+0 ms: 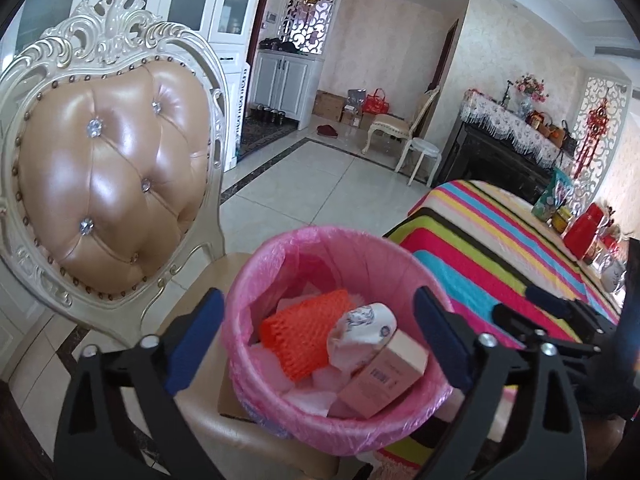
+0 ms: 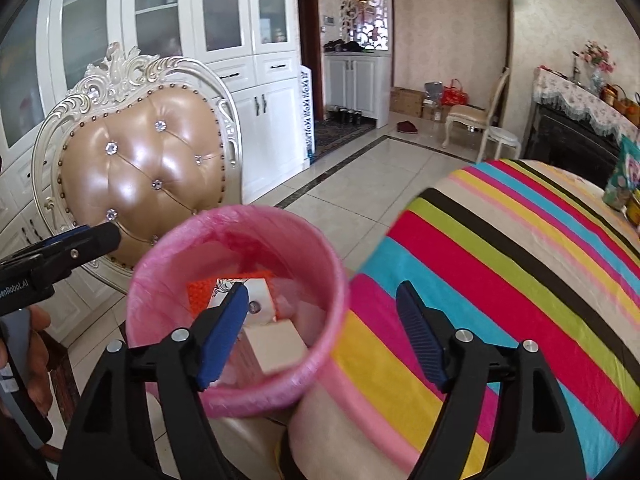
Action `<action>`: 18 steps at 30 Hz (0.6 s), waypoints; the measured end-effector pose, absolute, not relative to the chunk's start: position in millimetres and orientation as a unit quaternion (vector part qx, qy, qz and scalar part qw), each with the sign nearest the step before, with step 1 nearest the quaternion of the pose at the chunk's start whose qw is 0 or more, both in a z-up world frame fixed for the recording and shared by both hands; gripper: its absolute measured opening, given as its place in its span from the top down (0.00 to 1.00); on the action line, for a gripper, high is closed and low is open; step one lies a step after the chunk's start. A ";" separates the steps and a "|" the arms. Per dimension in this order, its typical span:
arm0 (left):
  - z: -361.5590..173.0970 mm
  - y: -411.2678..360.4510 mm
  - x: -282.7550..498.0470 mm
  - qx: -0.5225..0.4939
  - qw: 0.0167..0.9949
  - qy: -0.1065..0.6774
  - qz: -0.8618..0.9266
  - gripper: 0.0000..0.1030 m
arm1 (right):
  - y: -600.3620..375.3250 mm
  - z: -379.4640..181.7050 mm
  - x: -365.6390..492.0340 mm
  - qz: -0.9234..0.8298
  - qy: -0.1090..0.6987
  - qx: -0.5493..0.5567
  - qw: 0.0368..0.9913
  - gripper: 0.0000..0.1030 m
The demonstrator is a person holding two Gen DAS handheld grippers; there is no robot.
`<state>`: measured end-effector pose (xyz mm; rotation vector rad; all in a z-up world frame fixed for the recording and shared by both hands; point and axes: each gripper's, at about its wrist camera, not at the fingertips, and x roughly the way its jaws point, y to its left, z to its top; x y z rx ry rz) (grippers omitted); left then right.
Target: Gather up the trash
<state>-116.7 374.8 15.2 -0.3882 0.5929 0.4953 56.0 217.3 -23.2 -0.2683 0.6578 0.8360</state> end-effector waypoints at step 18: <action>22.8 299.3 -168.7 -0.127 0.913 0.290 0.258 0.04 | 170.7 -23.4 19.2 0.420 0.308 -0.096 0.848 0.17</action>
